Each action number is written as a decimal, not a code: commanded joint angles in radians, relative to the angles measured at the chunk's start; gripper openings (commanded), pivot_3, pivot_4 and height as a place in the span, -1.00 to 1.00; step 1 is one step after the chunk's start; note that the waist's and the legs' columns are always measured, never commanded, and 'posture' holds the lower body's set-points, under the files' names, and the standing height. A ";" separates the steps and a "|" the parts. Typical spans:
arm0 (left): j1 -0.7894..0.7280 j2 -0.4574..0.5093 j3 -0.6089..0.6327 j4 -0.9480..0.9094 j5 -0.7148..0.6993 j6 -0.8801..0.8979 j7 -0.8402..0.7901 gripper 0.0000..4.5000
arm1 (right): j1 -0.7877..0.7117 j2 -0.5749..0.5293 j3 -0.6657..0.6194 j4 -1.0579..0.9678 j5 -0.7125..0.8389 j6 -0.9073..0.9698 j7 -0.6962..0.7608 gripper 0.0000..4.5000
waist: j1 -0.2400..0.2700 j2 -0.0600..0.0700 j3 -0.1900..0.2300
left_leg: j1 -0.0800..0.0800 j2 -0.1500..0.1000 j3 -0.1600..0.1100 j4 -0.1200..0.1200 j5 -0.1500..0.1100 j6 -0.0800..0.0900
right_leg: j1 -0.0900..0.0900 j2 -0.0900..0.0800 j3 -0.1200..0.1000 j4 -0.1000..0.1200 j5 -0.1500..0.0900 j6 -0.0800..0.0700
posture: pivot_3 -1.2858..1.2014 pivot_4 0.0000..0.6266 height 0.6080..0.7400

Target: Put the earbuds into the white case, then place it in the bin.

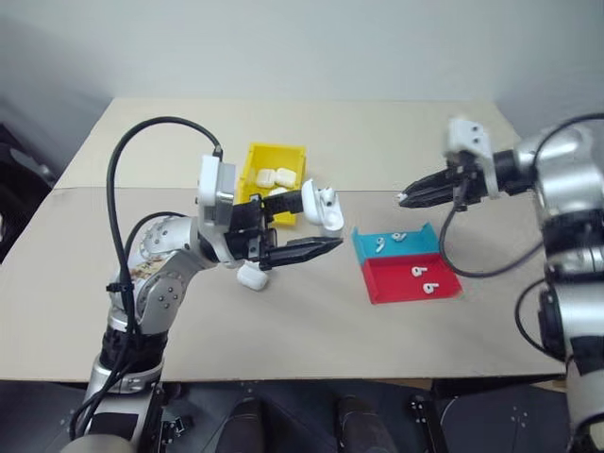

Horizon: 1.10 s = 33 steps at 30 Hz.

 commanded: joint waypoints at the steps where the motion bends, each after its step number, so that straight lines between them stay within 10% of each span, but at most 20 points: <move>1: -0.038 0.004 0.012 0.015 -0.005 -0.014 -0.020 0.24 | 0.123 0.026 -0.233 -0.415 0.326 0.388 -0.167 -0.72 | 0.001 0.000 0.000 | 0.000 0.000 0.000 0.000 0.000 0.000 | 0.000 0.000 0.000 0.000 0.000 0.000 | 0.03 -0.52 1.00; 7: -0.065 0.013 0.006 0.073 0.004 -0.009 -0.070 0.24 | 0.274 0.251 -0.470 -0.796 0.732 0.691 -0.619 -0.72 | -0.002 0.000 0.000 | 0.001 0.000 -0.001 0.000 0.000 0.000 | 0.001 0.001 0.000 0.001 0.000 0.000 | 0.03 -0.52 1.00; 14: -0.094 -0.009 -0.013 0.113 0.020 -0.012 -0.097 0.24 | 0.352 0.395 -0.449 -0.971 1.008 0.681 -0.992 -0.72 | -0.001 0.000 0.000 | 0.000 0.000 -0.002 0.000 0.000 0.000 | 0.000 0.001 0.000 0.001 0.000 0.000 | 0.03 -0.52 1.00; 33: -0.101 -0.029 -0.013 0.133 0.037 -0.013 -0.120 0.24 | 0.435 0.303 -0.261 -1.019 1.109 0.526 -1.115 -0.72 | -0.003 0.000 0.000 | 0.000 0.000 -0.002 0.000 0.000 0.000 | 0.000 0.001 0.000 0.000 0.000 0.000 | 0.03 -0.52 1.00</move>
